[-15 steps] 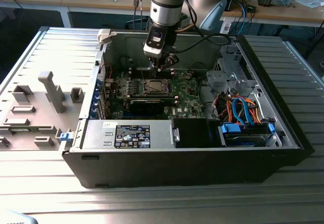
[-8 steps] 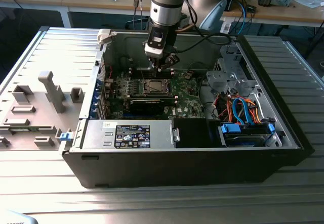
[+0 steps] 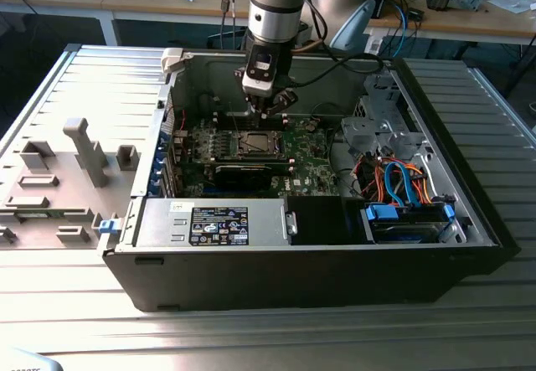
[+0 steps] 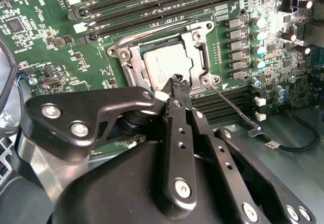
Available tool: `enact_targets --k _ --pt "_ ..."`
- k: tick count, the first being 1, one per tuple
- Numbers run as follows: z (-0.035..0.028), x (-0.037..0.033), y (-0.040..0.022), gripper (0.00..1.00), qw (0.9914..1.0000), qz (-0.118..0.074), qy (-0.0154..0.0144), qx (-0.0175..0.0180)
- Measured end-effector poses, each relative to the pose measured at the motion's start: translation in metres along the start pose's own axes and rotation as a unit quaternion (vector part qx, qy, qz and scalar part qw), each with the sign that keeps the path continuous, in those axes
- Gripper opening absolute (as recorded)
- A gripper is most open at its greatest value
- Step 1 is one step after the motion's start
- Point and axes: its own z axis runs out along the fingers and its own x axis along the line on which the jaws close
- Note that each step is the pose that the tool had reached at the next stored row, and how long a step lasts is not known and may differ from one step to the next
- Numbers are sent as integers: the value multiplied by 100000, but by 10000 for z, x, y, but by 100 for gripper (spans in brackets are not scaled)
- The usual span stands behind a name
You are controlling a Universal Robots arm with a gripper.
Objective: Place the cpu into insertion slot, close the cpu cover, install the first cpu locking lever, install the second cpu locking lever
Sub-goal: 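Install the first cpu locking lever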
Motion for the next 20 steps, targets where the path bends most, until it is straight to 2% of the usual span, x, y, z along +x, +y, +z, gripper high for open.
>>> enact_targets --k 8,20 --pt "0 0 0 11 99986 -1681 -92 32" --pt "0 0 0 11 99893 -4606 -250 93"
